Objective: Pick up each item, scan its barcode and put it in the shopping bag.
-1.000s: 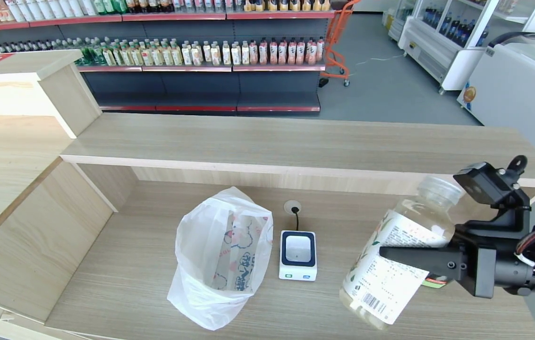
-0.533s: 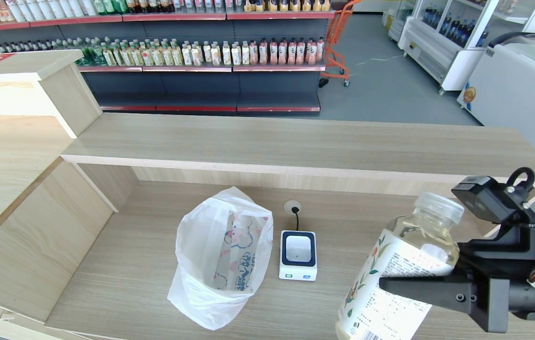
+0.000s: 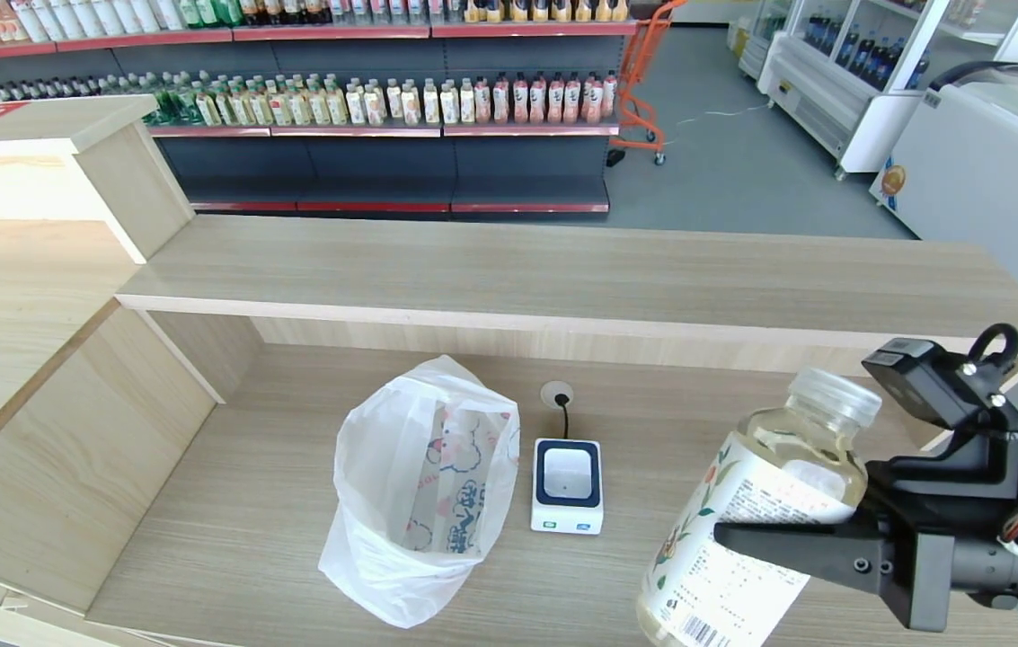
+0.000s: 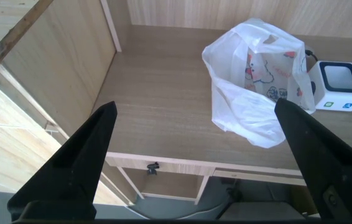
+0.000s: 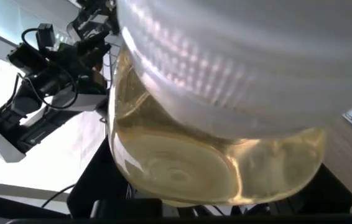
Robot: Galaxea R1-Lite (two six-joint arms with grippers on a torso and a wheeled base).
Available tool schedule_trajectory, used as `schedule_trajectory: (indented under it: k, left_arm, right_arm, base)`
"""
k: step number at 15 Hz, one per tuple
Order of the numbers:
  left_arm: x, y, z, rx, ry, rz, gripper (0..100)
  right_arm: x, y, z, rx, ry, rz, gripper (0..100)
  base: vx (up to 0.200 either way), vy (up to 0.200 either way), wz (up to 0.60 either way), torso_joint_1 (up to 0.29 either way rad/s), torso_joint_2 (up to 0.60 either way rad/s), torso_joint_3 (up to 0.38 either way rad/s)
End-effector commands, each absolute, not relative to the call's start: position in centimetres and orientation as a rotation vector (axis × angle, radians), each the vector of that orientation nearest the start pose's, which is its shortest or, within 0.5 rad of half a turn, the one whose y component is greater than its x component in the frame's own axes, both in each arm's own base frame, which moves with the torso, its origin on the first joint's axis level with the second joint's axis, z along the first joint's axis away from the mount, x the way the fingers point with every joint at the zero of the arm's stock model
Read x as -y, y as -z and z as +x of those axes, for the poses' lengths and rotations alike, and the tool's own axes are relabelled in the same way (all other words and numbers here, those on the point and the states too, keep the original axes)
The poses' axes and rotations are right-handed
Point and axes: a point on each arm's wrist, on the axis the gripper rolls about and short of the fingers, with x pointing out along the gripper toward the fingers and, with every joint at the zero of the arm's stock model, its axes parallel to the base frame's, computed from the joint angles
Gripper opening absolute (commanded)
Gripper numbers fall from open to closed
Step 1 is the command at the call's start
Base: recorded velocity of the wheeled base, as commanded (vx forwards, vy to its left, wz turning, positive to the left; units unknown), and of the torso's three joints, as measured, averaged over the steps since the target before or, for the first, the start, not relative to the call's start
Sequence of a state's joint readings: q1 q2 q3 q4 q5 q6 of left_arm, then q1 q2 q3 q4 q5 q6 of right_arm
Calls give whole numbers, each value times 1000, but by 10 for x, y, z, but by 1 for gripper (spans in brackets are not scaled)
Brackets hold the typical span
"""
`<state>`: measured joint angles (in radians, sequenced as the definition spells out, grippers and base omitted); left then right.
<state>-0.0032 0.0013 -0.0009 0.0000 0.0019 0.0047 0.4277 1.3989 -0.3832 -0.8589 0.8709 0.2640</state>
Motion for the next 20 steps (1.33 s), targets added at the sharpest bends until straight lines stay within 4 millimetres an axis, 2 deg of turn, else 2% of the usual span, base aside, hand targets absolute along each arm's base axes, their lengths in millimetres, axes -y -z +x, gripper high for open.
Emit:
schedule_trajectory:
  k: [1, 4, 6, 7, 8, 10, 15, 18, 20]
  left_arm:
    - [0, -76, -23, -2, 0, 5, 100]
    - [0, -76, -23, -2, 0, 5, 100]
    - [0, -76, -23, -2, 0, 5, 100]
    - [0, -76, -23, 0, 0, 5, 100]
    - [0, -76, -23, -2, 0, 5, 100]
    - [0, -76, -23, -2, 0, 5, 100]
    - [0, -76, -23, 0, 0, 5, 100]
    - [0, -76, -23, -2, 0, 5, 100]
    - [0, -76, -23, 0, 0, 5, 100]
  right_arm:
    - [-97, -167, 189, -268, -1217, 161, 0]
    - [-77, -141, 238, -115, -1097, -204, 0]
    - [-69, -127, 268, -53, -1055, -336, 0]
    - [-70, -123, 277, -28, -1051, -355, 0]
    - [-75, -114, 300, 56, -1033, -391, 0]
    - [-84, -103, 323, 147, -1035, -429, 0]
    - [-120, -57, 342, 284, -1098, -522, 0]
    - [-131, -35, 346, 321, -1154, -532, 0]
    - [-135, -28, 348, 349, -1180, -565, 0]
  base:
    - [0, 0, 0, 0, 0, 0]
    - [0, 0, 0, 0, 0, 0]
    - [0, 0, 0, 0, 0, 0]
    - [0, 0, 0, 0, 0, 0]
    - [0, 0, 0, 0, 0, 0]
    - [0, 0, 0, 0, 0, 0]
    - [0, 0, 0, 0, 0, 0]
    - [0, 0, 0, 0, 0, 0]
    - [0, 0, 0, 0, 0, 0]
